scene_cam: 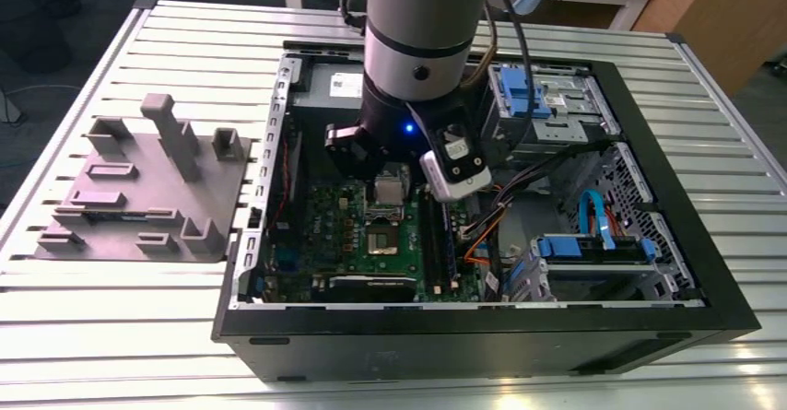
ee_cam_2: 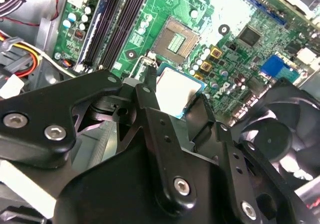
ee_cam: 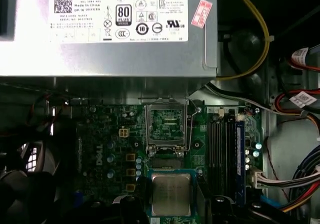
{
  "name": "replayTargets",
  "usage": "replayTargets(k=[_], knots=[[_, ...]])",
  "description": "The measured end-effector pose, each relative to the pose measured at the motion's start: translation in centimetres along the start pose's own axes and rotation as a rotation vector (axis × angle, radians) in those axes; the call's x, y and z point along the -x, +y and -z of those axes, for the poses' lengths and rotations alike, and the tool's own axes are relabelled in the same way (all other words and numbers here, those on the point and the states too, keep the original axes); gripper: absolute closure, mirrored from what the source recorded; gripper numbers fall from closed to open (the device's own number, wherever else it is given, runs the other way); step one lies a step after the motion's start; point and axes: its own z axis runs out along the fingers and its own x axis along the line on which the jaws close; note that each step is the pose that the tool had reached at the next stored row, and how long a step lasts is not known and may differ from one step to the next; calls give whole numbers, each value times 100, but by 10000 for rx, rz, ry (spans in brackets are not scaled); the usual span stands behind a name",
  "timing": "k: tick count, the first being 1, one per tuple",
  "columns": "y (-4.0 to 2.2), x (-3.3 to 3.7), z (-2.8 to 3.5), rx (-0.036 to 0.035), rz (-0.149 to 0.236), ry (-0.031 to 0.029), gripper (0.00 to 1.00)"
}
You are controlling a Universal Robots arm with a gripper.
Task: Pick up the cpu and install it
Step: 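Place the cpu into insertion slot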
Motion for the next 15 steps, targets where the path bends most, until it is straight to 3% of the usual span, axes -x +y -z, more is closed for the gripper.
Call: replayTargets(k=[11,15], knots=[[-6,0,-23,-3,-1,1,53],[-9,2,-86,-2,0,1,53]])
